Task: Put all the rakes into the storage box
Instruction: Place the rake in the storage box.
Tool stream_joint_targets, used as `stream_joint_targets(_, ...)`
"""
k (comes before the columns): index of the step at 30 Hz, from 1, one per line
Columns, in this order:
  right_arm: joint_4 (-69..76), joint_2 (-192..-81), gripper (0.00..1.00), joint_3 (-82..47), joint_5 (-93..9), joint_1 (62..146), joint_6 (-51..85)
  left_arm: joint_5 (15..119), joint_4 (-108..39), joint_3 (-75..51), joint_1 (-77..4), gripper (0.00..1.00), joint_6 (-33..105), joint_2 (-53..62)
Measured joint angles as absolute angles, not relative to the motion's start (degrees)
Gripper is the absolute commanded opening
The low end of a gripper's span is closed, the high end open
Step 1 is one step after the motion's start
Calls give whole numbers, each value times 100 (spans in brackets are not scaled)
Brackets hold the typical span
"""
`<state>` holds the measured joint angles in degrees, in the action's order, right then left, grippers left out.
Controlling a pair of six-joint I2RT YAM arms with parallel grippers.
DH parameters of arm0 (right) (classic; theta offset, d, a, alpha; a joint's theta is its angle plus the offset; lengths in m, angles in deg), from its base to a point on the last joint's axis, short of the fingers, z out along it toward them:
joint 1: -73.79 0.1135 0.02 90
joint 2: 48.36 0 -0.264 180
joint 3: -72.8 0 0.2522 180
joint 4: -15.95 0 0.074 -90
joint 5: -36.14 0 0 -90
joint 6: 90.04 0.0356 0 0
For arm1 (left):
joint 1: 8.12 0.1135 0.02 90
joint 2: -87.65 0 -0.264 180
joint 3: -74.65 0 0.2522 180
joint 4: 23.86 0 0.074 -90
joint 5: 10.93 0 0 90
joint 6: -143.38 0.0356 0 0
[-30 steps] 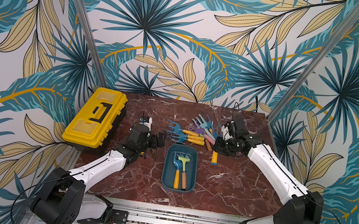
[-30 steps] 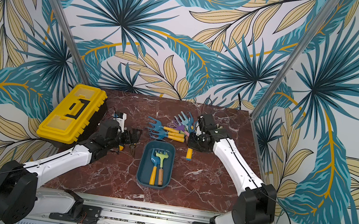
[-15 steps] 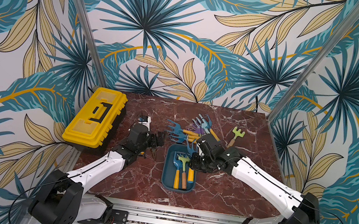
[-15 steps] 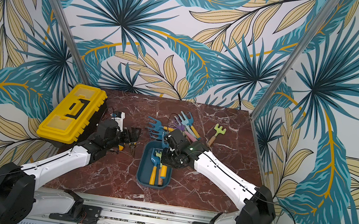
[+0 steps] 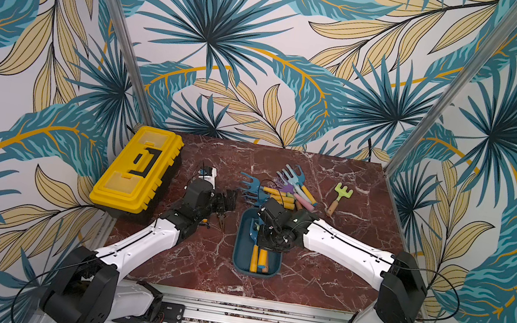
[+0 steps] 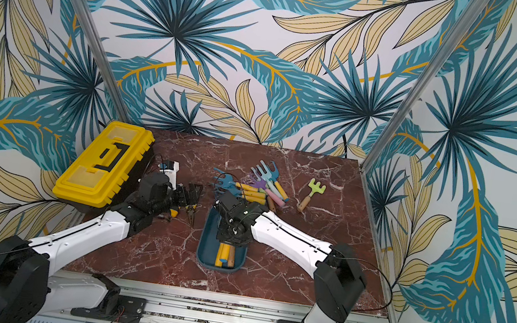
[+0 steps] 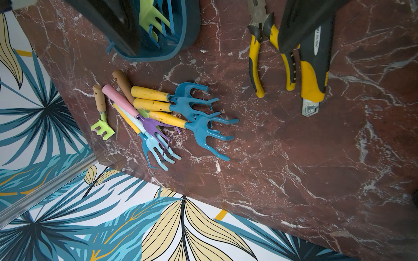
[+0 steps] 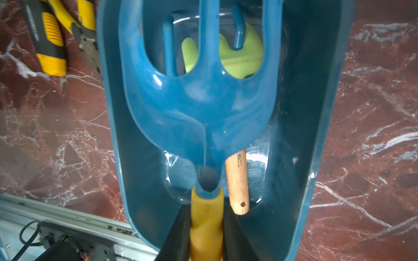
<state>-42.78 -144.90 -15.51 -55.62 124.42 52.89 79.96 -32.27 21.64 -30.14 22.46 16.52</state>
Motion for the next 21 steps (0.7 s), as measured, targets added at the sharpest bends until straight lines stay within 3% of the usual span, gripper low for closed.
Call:
stream_joint_targets(5, -4278, -14581, 21, -1505, -5556, 12466, 5295, 7996, -3225, 2164, -3014, 100, 2244, 1652)
stream_joint_targets(11, -4278, -14660, 39, -1422, -5586, 12479, 5299, 7996, -3225, 2164, -3014, 100, 2244, 1649)
stream_joint_targets(21, -4293, -14590, 52, -1415, -5805, 12431, 5028, 7959, -3223, 2164, -3014, 100, 2229, 1649)
